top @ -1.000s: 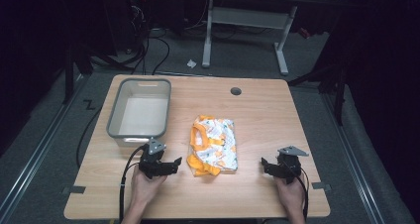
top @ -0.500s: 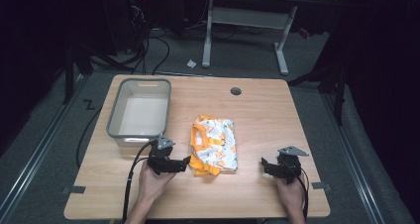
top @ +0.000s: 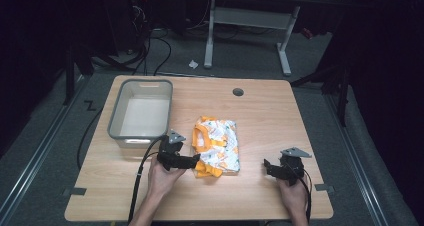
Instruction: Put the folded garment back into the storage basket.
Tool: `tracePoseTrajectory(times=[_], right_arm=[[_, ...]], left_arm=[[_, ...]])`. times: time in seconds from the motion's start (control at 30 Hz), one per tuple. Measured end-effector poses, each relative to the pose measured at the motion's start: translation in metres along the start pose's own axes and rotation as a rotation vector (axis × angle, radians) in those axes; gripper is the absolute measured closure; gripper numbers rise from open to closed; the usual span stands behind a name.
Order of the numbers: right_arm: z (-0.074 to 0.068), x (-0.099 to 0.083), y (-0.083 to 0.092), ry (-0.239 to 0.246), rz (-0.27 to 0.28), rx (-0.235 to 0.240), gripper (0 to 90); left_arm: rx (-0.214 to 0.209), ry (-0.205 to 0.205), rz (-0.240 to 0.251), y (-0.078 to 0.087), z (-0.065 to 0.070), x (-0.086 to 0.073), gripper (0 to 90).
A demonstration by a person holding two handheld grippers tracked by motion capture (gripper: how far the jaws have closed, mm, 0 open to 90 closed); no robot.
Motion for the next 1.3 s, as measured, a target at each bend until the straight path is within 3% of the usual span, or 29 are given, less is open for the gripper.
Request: tracePoseTrajectory(times=[0.1,0.2,0.73,1.07,1.3], right_arm=[[0.0,0.0,0.0,0.0,0.0,0.0,21.3],[0.0,0.0,0.0,0.0,0.0,0.0,21.3],[0.0,0.0,0.0,0.0,0.0,0.0,21.2],[0.0,0.0,0.0,0.0,0.0,0.0,21.2],[0.0,0.0,0.0,0.0,0.0,0.0,21.3]], left_arm=[[0.002,-0.001,-0.007,-0.003,0.0,0.005,9.9],[-0.014,0.025,0.004,-0.007,0.0,0.009,7.2],[0.03,0.033,-0.049,-0.031,-0.008,0.029,2.1],[0.072,0.052,-0.108,-0.053,-0.021,0.031,1.9],[0.067,0.081,-0.123,-0.065,-0.027,0.03,3.3]])
Point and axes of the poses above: each handheld gripper's, and its own axes: y roughly backward along the jaws, x roughly out of its top, z roughly to its right, the point moved 4 cm from there along -y, roughly forward along the jaws, and after that the axes turned 13 degrees about -x, right-handed, at the moved point
